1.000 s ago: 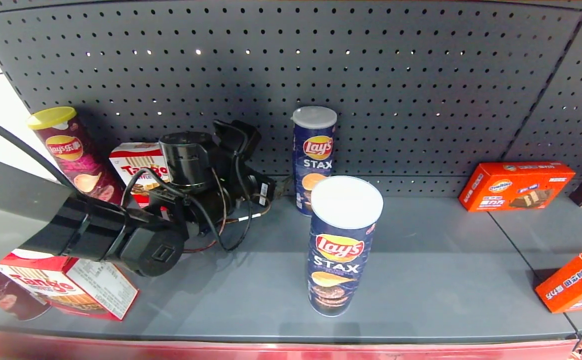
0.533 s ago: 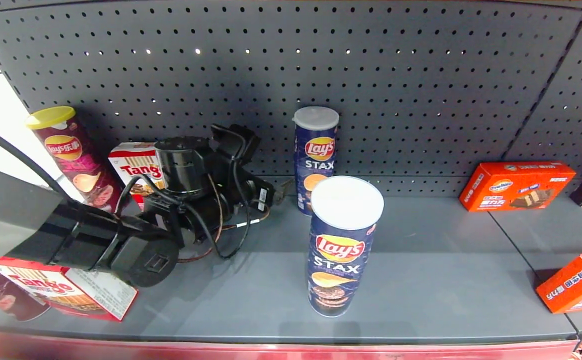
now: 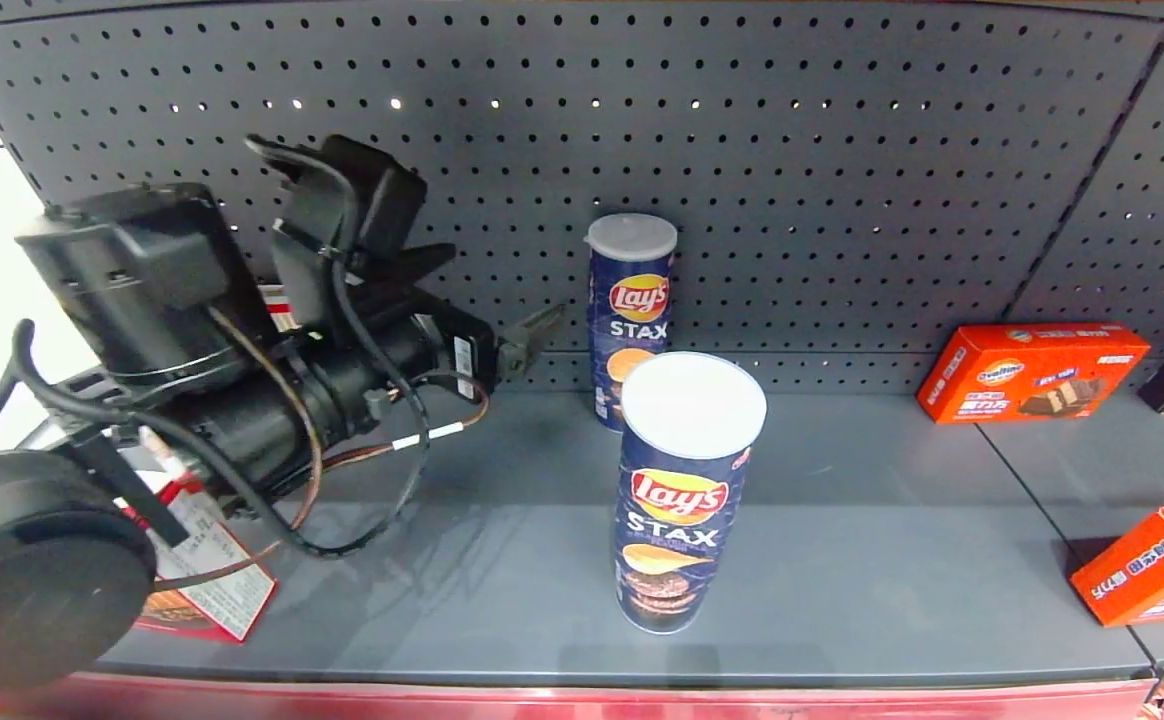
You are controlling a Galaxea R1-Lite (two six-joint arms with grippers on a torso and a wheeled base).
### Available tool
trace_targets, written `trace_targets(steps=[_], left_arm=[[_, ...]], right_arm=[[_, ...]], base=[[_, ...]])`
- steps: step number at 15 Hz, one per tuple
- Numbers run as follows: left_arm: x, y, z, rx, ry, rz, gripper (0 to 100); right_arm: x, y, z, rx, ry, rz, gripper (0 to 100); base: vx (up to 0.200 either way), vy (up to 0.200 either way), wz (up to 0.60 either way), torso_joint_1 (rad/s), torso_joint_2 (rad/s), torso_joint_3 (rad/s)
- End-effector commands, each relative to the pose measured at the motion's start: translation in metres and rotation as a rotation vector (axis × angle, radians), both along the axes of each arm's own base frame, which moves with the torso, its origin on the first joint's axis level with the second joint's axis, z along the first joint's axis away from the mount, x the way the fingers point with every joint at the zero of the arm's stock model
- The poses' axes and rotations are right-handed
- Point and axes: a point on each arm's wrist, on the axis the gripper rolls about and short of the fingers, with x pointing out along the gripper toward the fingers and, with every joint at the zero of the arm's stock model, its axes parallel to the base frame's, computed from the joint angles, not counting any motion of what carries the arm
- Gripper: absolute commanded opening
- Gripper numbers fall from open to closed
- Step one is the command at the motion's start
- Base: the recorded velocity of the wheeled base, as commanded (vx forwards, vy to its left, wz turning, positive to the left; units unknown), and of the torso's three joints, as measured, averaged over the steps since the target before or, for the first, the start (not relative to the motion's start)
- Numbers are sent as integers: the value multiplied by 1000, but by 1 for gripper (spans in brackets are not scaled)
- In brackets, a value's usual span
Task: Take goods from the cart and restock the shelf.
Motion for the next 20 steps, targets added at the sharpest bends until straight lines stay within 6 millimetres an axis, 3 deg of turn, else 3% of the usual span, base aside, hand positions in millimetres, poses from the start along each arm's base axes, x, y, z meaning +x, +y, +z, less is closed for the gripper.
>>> trace_targets(steps=[1,4,6,9,11,13,20], left_arm=[[-69,38,14,-42,-67,-5,100],[-136,78,8,-89,-143,-9,100],[-164,96,-3,-108,-167,-6,100],[-218,132,-37,-128,-221,91,100],[-229,142,-60,-116,-228,277,100],[-245,143,-90,-92,-239,292,100],[-268,138,-138,-48,-54,364,100]], right_arm=[[0,0,0,0,1,1,100],[0,0,0,0,1,1,100],[0,0,0,0,1,1,100],[0,0,0,0,1,1,100],[0,0,0,0,1,1,100],[0,0,0,0,1,1,100],[0,0,0,0,1,1,100]], base=[[0,0,0,0,0,0],[0,0,0,0,0,0],[0,0,0,0,0,0],[0,0,0,0,0,0],[0,0,0,0,0,0],[0,0,0,0,0,0],[0,0,0,0,0,0]])
